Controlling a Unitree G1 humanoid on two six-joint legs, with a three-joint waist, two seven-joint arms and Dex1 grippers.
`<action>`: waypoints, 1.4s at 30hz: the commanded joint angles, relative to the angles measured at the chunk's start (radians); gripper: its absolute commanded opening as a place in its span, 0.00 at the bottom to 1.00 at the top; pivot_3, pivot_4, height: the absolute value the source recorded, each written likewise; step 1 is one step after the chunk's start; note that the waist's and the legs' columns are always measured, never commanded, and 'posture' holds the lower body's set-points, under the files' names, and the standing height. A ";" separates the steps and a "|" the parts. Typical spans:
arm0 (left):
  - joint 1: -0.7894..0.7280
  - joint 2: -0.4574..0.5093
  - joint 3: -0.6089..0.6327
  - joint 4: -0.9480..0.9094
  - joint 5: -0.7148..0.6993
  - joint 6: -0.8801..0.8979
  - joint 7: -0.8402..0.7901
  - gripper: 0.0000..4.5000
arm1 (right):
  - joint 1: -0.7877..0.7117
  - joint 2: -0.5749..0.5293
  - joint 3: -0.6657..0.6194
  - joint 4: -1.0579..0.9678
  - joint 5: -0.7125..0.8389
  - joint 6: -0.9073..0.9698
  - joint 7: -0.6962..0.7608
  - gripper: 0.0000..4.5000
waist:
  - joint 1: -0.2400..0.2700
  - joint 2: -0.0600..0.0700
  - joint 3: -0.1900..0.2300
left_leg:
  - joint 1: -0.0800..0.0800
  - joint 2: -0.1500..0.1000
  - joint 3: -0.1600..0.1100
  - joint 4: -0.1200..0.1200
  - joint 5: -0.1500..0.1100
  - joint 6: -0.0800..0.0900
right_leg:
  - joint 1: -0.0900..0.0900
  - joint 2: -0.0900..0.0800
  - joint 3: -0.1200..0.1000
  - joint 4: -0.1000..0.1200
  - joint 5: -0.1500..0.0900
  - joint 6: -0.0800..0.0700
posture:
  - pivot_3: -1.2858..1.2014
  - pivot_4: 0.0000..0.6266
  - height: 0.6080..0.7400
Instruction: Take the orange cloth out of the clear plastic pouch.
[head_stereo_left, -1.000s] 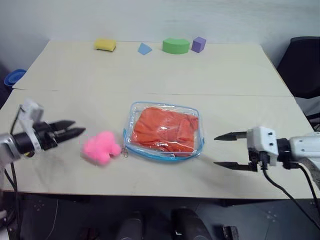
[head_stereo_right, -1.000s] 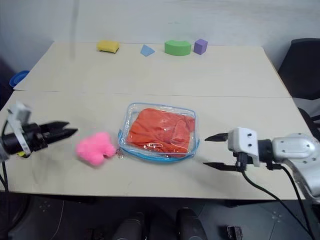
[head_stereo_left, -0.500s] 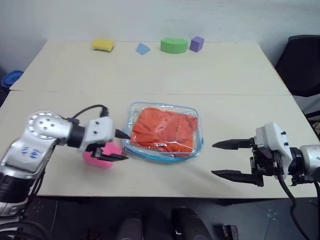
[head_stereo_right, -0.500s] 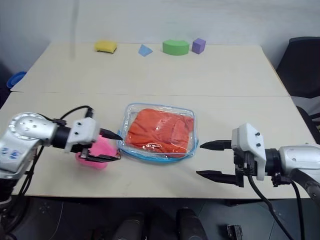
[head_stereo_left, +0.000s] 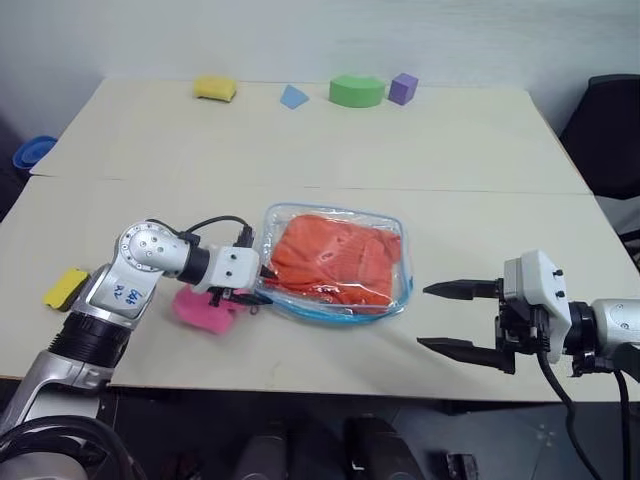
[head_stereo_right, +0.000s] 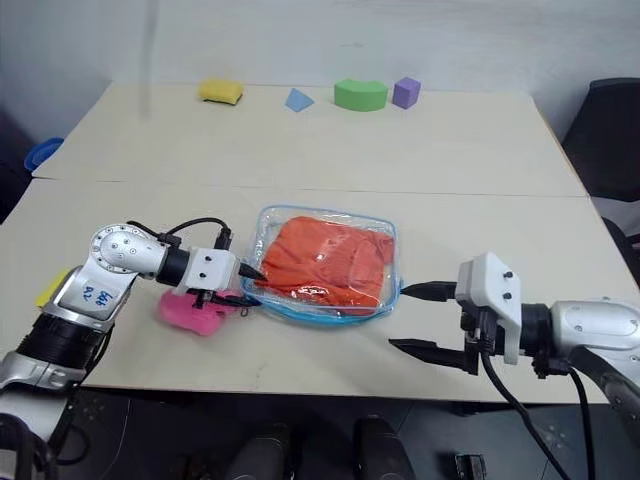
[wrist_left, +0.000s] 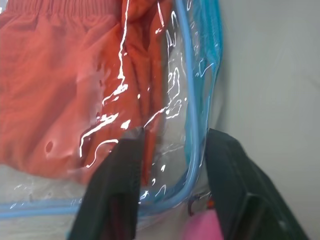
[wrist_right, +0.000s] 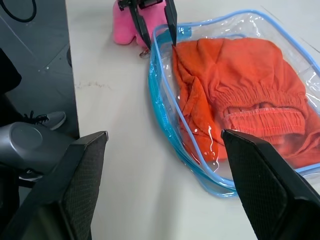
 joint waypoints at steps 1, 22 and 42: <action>0.012 -0.005 0.033 -0.055 -0.057 0.046 -0.020 0.13 | -0.001 0.015 0.008 -0.011 -0.022 -0.025 0.000 0.84 | 0.000 0.000 0.000 | 0.000 0.000 0.000 0.000 0.000 0.000 | 0.000 0.000 0.000 0.000 0.000 0.000 | 0.52 0.24 1.00; 0.107 -0.257 0.169 -0.400 -0.313 0.681 0.385 0.00 | -0.338 0.281 0.537 0.246 -0.664 -0.316 -0.228 0.25 | -0.003 -0.001 0.000 | 0.000 0.000 0.000 0.002 0.003 -0.005 | -0.003 0.001 0.002 0.005 0.000 0.000 | 0.52 0.24 1.00; 0.075 -0.282 0.153 -0.426 -0.350 0.716 0.402 0.00 | -0.512 0.368 0.728 0.615 -1.237 -0.777 -0.363 0.60 | -0.006 -0.001 0.000 | 0.000 0.000 0.001 0.001 0.003 -0.006 | -0.003 0.001 0.002 0.006 0.000 0.000 | 0.52 0.24 1.00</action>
